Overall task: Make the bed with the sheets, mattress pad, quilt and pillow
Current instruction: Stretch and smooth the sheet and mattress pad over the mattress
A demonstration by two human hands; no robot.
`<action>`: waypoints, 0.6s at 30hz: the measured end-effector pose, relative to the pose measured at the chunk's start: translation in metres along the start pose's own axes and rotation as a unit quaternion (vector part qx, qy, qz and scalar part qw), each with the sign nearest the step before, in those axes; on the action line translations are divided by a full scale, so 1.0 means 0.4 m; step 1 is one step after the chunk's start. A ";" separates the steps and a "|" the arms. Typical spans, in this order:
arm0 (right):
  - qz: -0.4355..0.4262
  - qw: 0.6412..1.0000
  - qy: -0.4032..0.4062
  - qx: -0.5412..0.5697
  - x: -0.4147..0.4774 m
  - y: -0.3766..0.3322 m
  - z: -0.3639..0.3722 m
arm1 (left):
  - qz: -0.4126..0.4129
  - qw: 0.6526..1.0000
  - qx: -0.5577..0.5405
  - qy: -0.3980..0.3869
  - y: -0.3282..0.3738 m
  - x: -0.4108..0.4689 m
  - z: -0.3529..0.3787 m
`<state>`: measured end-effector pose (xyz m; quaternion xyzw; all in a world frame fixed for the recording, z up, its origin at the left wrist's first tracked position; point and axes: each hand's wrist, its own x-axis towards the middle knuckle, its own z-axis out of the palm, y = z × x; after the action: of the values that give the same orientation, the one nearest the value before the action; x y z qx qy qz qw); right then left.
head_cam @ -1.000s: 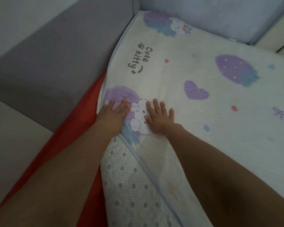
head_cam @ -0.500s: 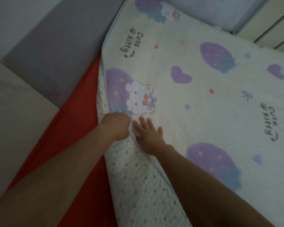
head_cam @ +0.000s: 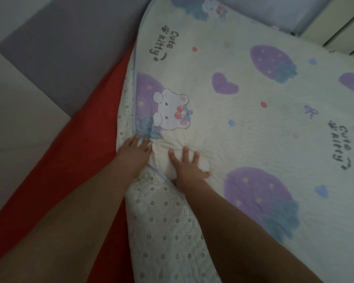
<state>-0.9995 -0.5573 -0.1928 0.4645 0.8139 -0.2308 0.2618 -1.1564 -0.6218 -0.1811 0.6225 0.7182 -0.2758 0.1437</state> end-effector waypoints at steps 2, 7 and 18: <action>-0.001 1.000 0.006 0.002 0.007 0.000 0.004 | -0.010 0.999 -0.009 0.030 0.009 0.007 0.014; -0.010 1.000 0.003 0.002 0.004 0.001 -0.006 | -0.017 0.997 0.007 0.077 0.012 0.011 0.029; -0.021 0.999 0.030 0.007 -0.010 0.000 -0.003 | -0.029 0.997 -0.004 0.070 0.010 -0.024 0.020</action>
<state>-0.9979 -0.5593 -0.1894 0.4562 0.8290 -0.2282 0.2294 -1.1518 -0.6339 -0.1831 0.6188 0.7452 -0.2326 0.0872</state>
